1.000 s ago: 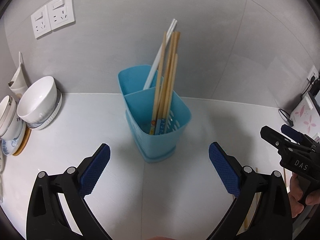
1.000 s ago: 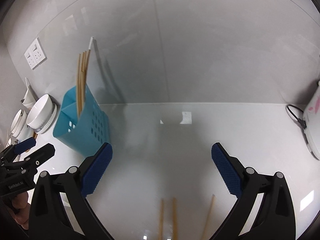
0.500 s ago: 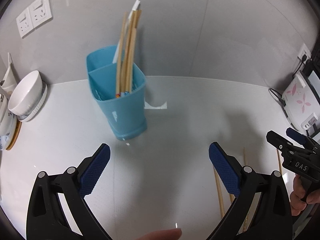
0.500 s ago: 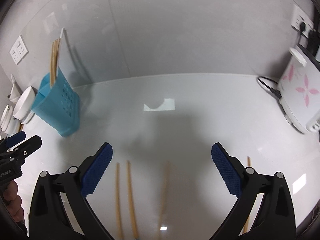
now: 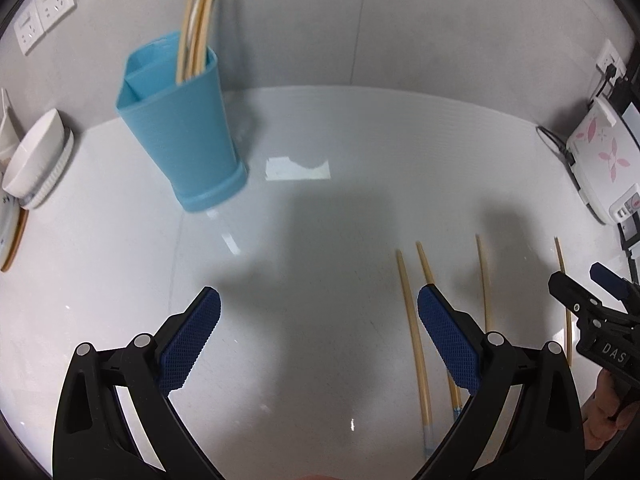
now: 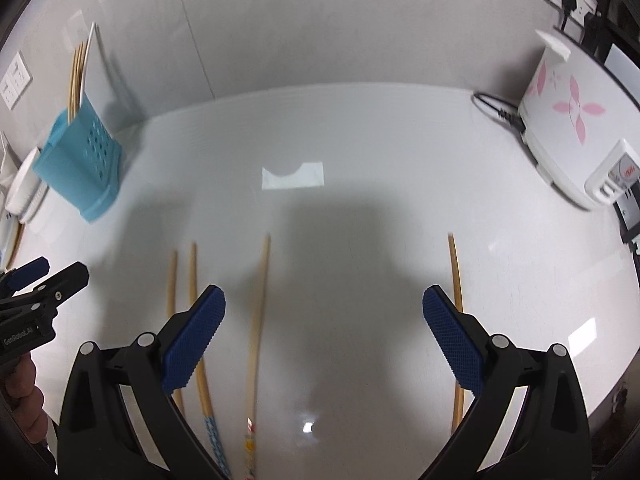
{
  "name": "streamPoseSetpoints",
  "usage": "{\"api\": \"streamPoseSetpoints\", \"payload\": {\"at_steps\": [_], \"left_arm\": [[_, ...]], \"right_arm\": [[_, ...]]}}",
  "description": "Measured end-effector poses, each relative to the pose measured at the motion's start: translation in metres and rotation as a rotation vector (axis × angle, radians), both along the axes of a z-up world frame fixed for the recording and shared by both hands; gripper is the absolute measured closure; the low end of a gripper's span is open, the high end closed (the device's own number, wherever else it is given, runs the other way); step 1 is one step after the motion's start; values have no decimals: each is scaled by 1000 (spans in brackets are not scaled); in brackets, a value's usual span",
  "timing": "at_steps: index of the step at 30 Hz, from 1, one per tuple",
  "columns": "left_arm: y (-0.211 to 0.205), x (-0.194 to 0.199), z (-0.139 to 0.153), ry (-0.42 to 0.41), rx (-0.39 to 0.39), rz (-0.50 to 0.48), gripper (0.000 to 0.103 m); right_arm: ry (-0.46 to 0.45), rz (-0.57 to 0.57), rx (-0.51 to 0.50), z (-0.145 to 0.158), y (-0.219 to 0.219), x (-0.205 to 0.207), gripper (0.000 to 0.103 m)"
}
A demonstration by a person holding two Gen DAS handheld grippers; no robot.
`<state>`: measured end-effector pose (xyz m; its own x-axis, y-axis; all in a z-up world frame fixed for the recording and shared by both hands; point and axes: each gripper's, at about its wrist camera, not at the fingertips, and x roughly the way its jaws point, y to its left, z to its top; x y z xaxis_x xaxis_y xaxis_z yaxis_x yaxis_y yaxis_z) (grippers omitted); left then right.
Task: Organize utensils
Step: 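Move both open tools back over the remaining chopsticks on the counter, then grasp a white-tipped chopstick with the left tool while the right tool grasps a colourful-tipped one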
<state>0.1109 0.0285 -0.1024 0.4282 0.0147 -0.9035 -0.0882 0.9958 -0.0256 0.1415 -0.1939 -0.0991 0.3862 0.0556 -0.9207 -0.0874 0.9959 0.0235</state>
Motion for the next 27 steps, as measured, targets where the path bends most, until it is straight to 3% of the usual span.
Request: {"api": "streamPoseSetpoints", "payload": {"at_steps": [11, 27], "left_arm": [[-22, -12, -45, 117, -14, 12, 6], [-37, -22, -77, 229, -10, 39, 6]], "right_arm": [[144, 82, -52, -38, 15, -35, 14], [254, 144, -81, -59, 37, -57, 37]]}}
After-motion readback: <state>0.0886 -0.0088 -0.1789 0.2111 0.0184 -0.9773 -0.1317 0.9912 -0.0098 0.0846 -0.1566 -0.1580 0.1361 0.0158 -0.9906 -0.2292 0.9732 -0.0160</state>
